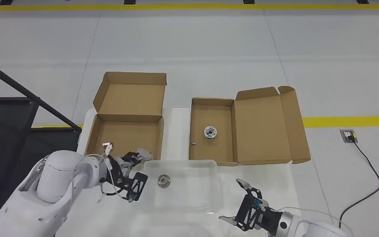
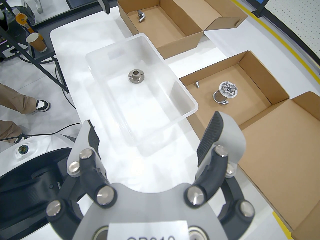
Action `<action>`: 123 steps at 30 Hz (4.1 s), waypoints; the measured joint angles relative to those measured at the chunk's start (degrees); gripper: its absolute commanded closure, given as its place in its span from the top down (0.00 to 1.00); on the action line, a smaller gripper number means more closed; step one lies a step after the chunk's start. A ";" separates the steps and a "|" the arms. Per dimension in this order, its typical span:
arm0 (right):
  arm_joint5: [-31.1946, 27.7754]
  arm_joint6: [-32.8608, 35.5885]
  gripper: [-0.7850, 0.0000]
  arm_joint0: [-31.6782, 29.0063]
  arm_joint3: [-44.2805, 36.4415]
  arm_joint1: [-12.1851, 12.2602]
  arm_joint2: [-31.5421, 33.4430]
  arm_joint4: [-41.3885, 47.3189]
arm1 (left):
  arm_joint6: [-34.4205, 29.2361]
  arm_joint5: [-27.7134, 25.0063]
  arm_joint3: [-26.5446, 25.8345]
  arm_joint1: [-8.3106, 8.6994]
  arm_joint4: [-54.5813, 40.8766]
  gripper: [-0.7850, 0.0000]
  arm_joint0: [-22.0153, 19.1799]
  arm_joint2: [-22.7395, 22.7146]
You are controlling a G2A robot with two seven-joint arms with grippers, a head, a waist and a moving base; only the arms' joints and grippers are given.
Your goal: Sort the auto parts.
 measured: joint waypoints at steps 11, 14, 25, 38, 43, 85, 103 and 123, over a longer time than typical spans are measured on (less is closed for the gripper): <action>0.00 0.00 1.00 0.00 0.00 0.00 0.00 0.00 | -0.03 0.15 6.77 -0.79 -3.77 1.00 -13.30 19.18; 0.00 0.00 1.00 0.00 0.00 0.00 0.00 0.00 | 0.00 0.14 6.72 -0.78 -3.72 1.00 -13.10 18.76; 0.00 0.00 1.00 0.00 0.00 0.00 0.00 0.00 | -0.71 0.13 6.81 -0.85 -3.52 0.72 -12.60 22.19; 0.00 0.00 1.00 0.00 0.00 0.00 0.00 0.00 | -9.69 0.14 16.17 -3.51 -14.23 0.50 -24.01 38.38; 0.00 0.00 1.00 0.00 0.00 0.00 0.00 0.00 | -12.66 0.14 22.58 -5.70 -19.93 0.68 -30.23 46.82; 0.00 0.00 1.00 0.00 0.00 0.00 0.00 0.00 | 8.11 0.14 57.51 -26.11 -5.03 0.00 -40.56 58.80; 0.00 0.00 1.00 0.00 0.00 0.00 0.00 0.00 | 8.03 0.14 42.93 -19.30 -13.97 0.00 -44.64 58.80; 0.00 0.00 1.00 0.00 0.00 0.00 0.00 0.00 | -20.19 2.50 29.84 3.76 -41.78 0.00 -38.94 43.53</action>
